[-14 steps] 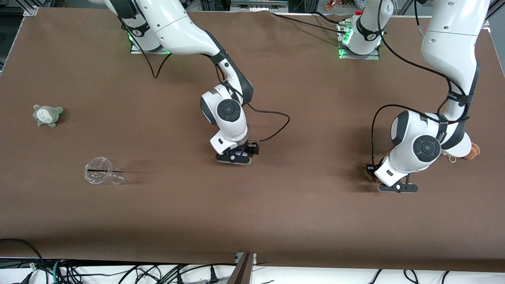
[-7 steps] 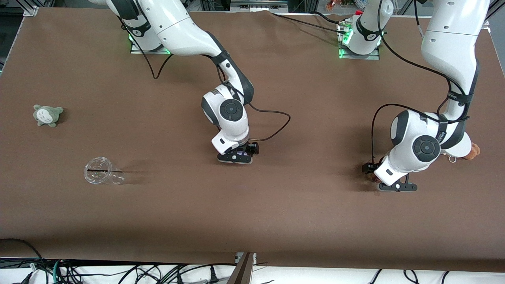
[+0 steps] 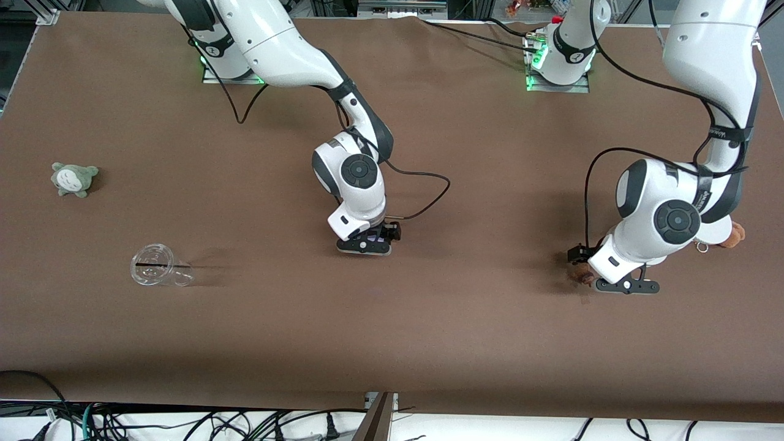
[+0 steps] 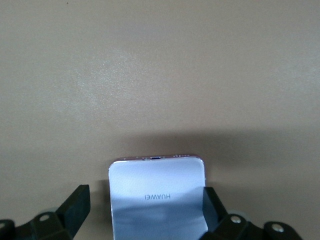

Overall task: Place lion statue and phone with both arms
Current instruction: 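Set the lion statue beside the white lamp and open the left gripper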

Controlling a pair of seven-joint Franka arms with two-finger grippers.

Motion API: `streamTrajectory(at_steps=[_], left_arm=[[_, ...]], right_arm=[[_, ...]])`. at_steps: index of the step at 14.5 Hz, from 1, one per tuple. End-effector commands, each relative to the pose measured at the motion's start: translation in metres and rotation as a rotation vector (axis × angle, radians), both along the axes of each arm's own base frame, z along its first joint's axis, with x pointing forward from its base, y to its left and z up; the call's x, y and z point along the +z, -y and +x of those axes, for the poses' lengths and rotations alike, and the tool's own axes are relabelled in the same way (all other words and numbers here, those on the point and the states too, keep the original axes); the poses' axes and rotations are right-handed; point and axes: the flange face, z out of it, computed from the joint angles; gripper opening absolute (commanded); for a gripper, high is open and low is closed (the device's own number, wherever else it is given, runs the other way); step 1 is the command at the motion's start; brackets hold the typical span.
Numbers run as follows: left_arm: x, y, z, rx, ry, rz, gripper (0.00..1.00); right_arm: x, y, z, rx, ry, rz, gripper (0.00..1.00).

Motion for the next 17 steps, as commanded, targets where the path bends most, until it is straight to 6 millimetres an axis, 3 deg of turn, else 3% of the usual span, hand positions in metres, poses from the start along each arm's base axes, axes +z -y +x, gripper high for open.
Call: streamTrajectory(at_steps=[1, 6, 9, 14, 15, 17], left_arm=[[0.052, 0.009, -0.010, -0.033, 0.006, 0.014, 1.00], [0.172, 0.008, -0.035, 0.013, -0.058, -0.044, 1.00], [0.237, 0.007, -0.060, 0.023, -0.044, -0.047, 1.00], [0.295, 0.000, -0.090, 0.045, -0.003, -0.074, 1.00], [0.301, 0.000, -0.093, 0.040, 0.008, -0.072, 1.00], [0.310, -0.001, -0.096, -0.004, 0.025, -0.069, 1.00]], right_arm=[[-0.007, 0.002, -0.001, 0.015, 0.000, -0.023, 1.00], [-0.007, 0.007, 0.001, 0.030, -0.001, -0.039, 1.00], [-0.011, 0.006, -0.002, 0.028, -0.004, -0.044, 1.00], [-0.014, 0.006, -0.003, 0.024, -0.007, -0.044, 0.97], [-0.015, 0.007, -0.003, 0.023, -0.009, -0.044, 0.84], [-0.016, 0.007, -0.002, 0.029, -0.008, -0.044, 0.44]])
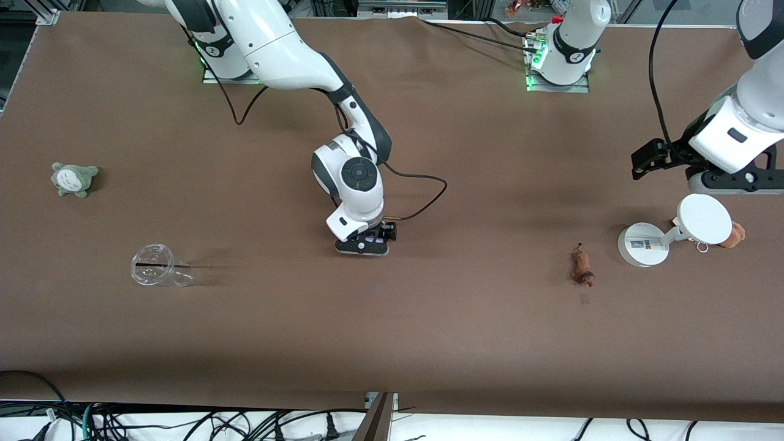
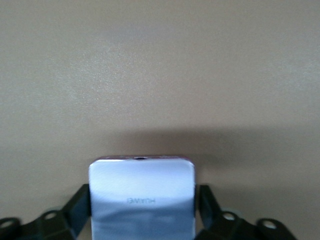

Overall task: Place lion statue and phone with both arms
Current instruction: 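Carry the white phone with the right gripper toward the glass cup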

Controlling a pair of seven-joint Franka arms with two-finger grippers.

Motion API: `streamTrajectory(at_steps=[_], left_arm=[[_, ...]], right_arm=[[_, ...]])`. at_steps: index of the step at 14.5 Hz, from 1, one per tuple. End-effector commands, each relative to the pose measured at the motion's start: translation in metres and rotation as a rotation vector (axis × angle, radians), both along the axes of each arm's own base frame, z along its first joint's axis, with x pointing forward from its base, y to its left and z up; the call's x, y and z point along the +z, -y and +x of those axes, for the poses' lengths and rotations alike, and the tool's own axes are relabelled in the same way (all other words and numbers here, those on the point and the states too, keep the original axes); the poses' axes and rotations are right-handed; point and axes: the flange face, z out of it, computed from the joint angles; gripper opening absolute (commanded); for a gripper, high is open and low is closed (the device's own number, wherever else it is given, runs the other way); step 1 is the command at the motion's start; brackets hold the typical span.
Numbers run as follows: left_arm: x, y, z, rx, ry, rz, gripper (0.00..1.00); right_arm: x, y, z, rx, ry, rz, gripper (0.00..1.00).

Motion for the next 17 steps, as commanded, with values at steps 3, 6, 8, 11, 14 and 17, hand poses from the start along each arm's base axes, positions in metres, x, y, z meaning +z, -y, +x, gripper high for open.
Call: streamTrajectory(at_steps=[3, 6, 8, 11, 14, 17], left_arm=[[0.012, -0.009, -0.008, -0.058, 0.012, -0.011, 1.00], [0.014, -0.012, -0.011, -0.054, 0.003, -0.008, 1.00], [0.013, -0.017, -0.011, -0.043, 0.000, -0.010, 1.00], [0.014, -0.019, -0.015, -0.041, -0.020, -0.007, 1.00], [0.015, -0.018, -0.015, -0.042, -0.020, -0.003, 1.00], [0.014, -0.018, -0.015, -0.042, -0.023, -0.003, 1.00]], right_arm=[[0.006, 0.014, 0.013, 0.025, 0.009, -0.009, 0.26], [0.014, 0.073, 0.054, 0.003, -0.005, -0.020, 0.26], [0.016, 0.124, 0.083, 0.051, -0.023, -0.034, 0.26], [0.026, 0.195, 0.114, 0.112, -0.050, -0.054, 0.26], [0.037, 0.244, 0.129, 0.102, -0.084, -0.061, 0.26], [0.046, 0.275, 0.133, 0.152, -0.128, -0.086, 0.26]])
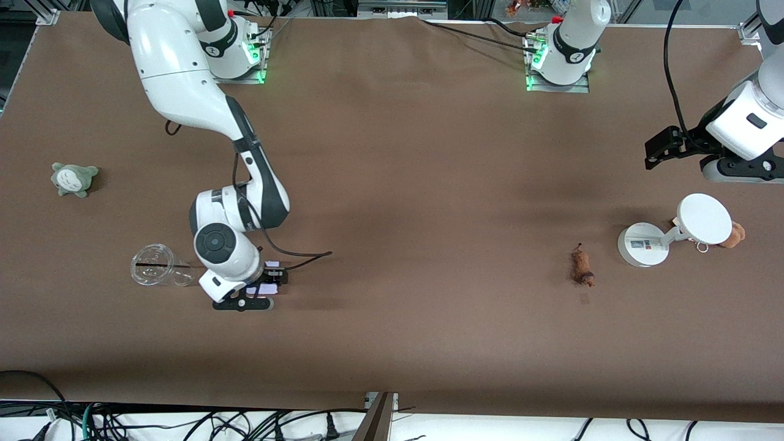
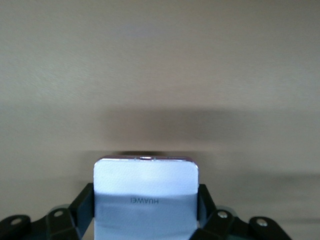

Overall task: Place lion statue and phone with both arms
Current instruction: 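Carry the white phone with the right gripper toward the glass cup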

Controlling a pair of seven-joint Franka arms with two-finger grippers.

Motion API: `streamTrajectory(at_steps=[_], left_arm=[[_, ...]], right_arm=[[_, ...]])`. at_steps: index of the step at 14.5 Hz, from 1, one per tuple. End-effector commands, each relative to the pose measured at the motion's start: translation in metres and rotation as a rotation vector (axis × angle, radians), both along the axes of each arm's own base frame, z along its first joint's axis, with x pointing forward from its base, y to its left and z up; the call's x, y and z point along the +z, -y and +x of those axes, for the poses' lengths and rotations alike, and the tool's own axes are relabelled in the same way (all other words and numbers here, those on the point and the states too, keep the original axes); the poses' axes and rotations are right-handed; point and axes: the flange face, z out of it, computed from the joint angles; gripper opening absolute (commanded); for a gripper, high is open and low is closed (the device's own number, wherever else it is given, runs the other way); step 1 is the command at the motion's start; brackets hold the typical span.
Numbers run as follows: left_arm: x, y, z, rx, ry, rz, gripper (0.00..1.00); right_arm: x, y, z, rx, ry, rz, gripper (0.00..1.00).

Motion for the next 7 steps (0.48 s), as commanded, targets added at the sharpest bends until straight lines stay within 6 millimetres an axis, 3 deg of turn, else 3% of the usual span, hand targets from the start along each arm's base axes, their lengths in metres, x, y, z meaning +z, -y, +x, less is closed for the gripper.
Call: streamTrajectory(at_steps=[1, 7], left_arm=[[0.006, -0.002, -0.007, -0.017, -0.003, -0.007, 1.00], [0.005, -0.001, -0.009, -0.016, -0.017, -0.006, 1.00]], right_arm=[[0.017, 0.024, 0.000, 0.045, -0.055, -0.004, 0.26], [0.015, 0.072, -0.004, 0.058, -0.137, -0.022, 0.26]])
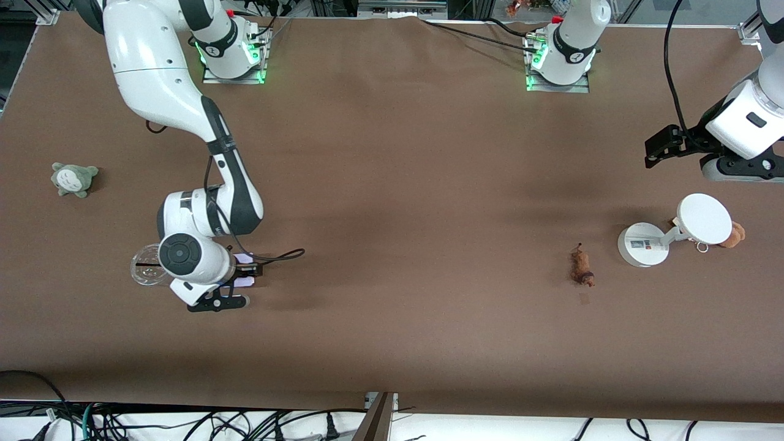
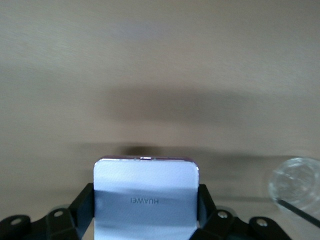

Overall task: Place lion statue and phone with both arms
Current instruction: 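Carry the white phone with the right gripper toward the glass cup, then lower the phone beside the glass cup and open the right gripper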

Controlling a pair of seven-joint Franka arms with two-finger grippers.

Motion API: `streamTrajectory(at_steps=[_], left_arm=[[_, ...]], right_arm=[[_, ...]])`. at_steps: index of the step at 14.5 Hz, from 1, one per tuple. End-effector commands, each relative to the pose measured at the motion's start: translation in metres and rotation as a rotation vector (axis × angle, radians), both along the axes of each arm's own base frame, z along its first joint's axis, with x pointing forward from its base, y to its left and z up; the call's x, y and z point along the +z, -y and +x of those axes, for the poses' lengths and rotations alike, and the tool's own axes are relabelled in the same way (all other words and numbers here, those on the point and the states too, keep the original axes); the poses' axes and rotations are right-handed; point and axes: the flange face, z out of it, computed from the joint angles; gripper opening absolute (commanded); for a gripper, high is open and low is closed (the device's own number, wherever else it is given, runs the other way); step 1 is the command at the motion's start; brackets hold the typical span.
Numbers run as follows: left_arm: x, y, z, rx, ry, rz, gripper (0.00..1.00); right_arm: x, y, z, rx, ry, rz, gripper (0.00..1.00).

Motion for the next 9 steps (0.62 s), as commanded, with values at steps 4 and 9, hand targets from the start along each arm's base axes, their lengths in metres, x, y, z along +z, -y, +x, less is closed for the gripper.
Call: streamTrajectory(at_steps=[4, 9], left_arm=[[0.006, -0.001, -0.008, -0.016, -0.007, -0.007, 1.00], [0.006, -0.001, -0.008, -0.018, -0.006, -0.003, 1.00]], right_arm=[[0.005, 0.023, -0.007, 0.001, -0.019, -0.006, 0.26], [-0.007, 0.043, -0.004, -0.007, 0.011, -0.006, 0.26]])
